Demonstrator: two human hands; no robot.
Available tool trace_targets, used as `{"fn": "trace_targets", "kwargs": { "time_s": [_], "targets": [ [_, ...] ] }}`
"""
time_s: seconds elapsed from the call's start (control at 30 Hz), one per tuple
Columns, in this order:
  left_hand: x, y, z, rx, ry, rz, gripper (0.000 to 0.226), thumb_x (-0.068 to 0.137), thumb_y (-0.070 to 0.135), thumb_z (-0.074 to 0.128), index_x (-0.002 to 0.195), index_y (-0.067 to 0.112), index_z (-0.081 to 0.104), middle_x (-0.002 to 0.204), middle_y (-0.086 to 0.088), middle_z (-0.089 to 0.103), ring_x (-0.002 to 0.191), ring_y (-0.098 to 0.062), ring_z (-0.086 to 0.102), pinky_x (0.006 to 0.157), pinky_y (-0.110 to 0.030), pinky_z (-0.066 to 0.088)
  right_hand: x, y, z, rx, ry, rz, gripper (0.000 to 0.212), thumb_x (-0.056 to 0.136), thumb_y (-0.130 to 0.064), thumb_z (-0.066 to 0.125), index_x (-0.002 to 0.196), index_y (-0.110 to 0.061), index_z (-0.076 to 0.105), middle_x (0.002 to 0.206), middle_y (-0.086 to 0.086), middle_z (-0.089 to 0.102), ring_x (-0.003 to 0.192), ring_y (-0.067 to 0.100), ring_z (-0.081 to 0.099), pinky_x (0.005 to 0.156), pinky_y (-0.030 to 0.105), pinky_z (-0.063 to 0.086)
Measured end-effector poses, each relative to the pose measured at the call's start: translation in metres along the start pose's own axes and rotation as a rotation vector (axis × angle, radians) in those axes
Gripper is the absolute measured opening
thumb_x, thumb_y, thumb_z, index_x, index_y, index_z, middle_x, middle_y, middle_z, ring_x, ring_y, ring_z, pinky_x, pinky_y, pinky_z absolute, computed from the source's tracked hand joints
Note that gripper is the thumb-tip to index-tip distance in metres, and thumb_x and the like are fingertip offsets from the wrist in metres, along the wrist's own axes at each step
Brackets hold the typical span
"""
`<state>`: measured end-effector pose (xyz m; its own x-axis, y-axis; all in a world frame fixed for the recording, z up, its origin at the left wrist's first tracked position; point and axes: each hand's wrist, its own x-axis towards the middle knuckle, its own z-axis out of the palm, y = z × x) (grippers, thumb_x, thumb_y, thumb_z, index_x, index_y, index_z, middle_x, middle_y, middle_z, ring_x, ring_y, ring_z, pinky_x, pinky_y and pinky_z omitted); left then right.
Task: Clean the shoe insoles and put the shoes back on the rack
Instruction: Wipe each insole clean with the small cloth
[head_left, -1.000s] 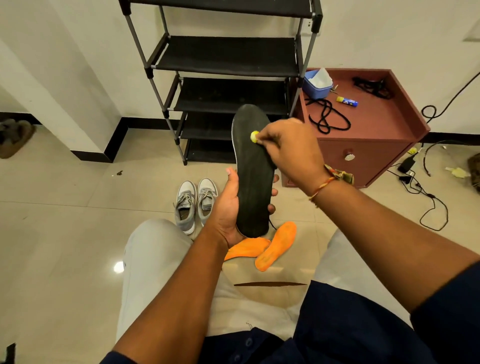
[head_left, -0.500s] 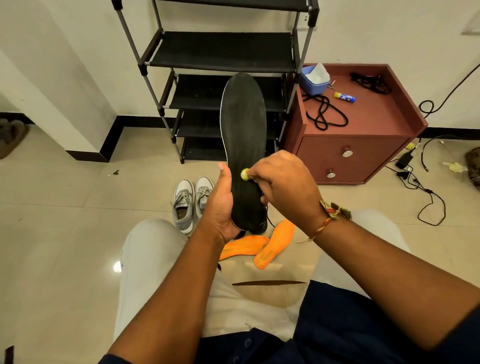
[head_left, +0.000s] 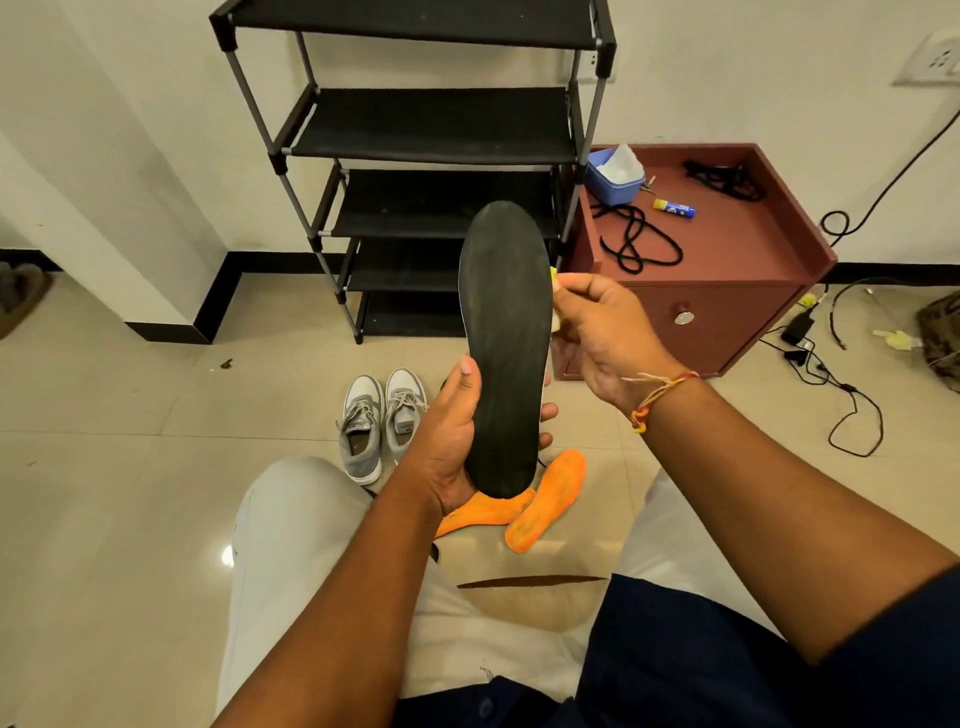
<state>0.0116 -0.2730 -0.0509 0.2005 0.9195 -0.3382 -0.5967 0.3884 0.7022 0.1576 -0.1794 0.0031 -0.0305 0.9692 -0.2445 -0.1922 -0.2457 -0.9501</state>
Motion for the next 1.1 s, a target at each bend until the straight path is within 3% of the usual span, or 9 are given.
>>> {"fn": "trace_targets", "kwargs": {
  "time_s": [0.07,0.23,0.33,0.43,0.53,0.63,0.8,0.93,1.1],
  "targets": [
    [0.0,-0.001,0.001,0.049,-0.016,0.059,0.052,0.099,0.041,0.049,0.146,0.018,0.046,0.128,-0.021,0.065,0.101,-0.036,0.071,0.082,-0.051,0.061,-0.004,0.001,0.0,0.129,-0.028,0.114,0.019,0.094,-0.014,0.066,0.112,-0.007,0.066,0.081,0.001,0.073,0.07,0.01,0.069,0.061,0.028,0.057],
    [0.001,0.008,-0.002,0.018,0.135,0.155,0.028,0.103,0.018,0.053,0.131,0.021,0.057,0.117,-0.016,0.072,0.099,-0.034,0.072,0.079,-0.045,0.063,-0.007,0.008,-0.003,0.34,-0.013,0.264,0.017,0.096,-0.012,0.062,0.113,-0.012,0.063,0.105,0.012,0.072,0.086,0.019,0.07,0.069,0.032,0.061],
    [0.004,0.011,-0.004,-0.017,0.24,0.163,0.028,0.102,0.011,0.053,0.13,0.016,0.057,0.11,-0.012,0.075,0.093,-0.026,0.075,0.07,-0.035,0.062,-0.011,0.009,-0.003,0.439,-0.024,0.299,0.017,0.098,-0.012,0.059,0.115,-0.01,0.061,0.11,0.015,0.07,0.091,0.021,0.069,0.073,0.029,0.061],
    [0.006,0.009,-0.005,-0.055,0.253,0.166,0.036,0.101,0.004,0.052,0.136,0.012,0.051,0.12,-0.022,0.07,0.103,-0.036,0.072,0.074,-0.04,0.061,-0.018,0.008,-0.001,0.505,-0.055,0.333,0.018,0.097,-0.016,0.061,0.112,-0.008,0.064,0.106,0.012,0.07,0.095,0.023,0.071,0.077,0.031,0.06],
    [0.008,0.007,-0.004,-0.026,0.274,0.178,0.037,0.101,-0.001,0.05,0.136,0.01,0.049,0.104,-0.011,0.077,0.092,-0.027,0.076,0.068,-0.035,0.061,-0.024,0.01,0.0,0.513,-0.149,0.342,0.036,0.094,-0.015,0.064,0.127,-0.001,0.059,0.123,0.018,0.067,0.111,0.028,0.067,0.086,0.033,0.059],
    [0.008,0.007,-0.002,0.037,0.286,0.188,0.036,0.1,-0.002,0.05,0.134,0.009,0.05,0.094,-0.005,0.077,0.082,-0.018,0.076,0.065,-0.031,0.06,-0.027,0.014,0.003,0.427,-0.219,0.309,0.031,0.097,-0.002,0.056,0.128,0.003,0.057,0.126,0.024,0.064,0.118,0.031,0.064,0.091,0.032,0.056],
    [0.008,0.004,-0.003,0.085,0.272,0.201,0.039,0.099,-0.003,0.05,0.134,0.013,0.053,0.11,-0.01,0.073,0.096,-0.022,0.073,0.075,-0.034,0.06,-0.025,0.019,0.007,0.252,-0.249,0.247,0.034,0.096,-0.003,0.057,0.13,-0.007,0.059,0.123,0.016,0.067,0.108,0.022,0.067,0.09,0.032,0.057],
    [0.004,0.006,0.001,0.091,0.213,0.198,0.037,0.102,-0.001,0.044,0.134,0.016,0.05,0.095,-0.002,0.078,0.083,-0.018,0.076,0.067,-0.031,0.06,-0.028,0.02,0.012,-0.081,-0.176,-0.016,0.028,0.093,-0.006,0.064,0.121,-0.01,0.063,0.103,0.004,0.072,0.08,0.004,0.066,0.063,0.016,0.049],
    [0.003,0.008,0.003,0.04,0.206,0.162,0.033,0.109,0.02,0.04,0.141,0.019,0.049,0.118,-0.011,0.073,0.098,-0.027,0.075,0.079,-0.039,0.062,-0.028,0.02,0.013,-0.534,-0.005,-0.436,0.02,0.09,-0.01,0.07,0.105,-0.022,0.068,0.096,-0.009,0.07,0.089,0.003,0.066,0.076,0.02,0.055]
  ]
}}
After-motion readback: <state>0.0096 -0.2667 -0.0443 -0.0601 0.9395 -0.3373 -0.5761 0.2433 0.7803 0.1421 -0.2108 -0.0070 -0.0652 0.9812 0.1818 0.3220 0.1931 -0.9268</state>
